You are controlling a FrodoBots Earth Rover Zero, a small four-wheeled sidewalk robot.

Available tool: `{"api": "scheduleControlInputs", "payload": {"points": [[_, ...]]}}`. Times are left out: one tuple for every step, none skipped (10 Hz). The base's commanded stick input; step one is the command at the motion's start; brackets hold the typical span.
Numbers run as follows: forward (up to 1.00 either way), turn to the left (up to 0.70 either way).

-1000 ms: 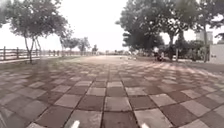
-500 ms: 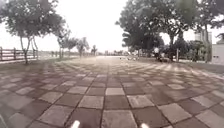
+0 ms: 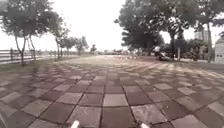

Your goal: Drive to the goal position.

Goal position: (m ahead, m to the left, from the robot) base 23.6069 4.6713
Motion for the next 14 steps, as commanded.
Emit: {"api": "scheduleControlInputs", "payload": {"points": [[0.7,0.0],[0.7,0.0],[0.7,0.0],[0.7,0.0],[0.7,0.0],[0.7,0.14],[0.7,0.27],[0.7,0.27],[0.7,0.27],[0.7,0.27],[0.7,0.27],[0.7,0.27],[0.7,0.27],[0.7,0.27]]}}
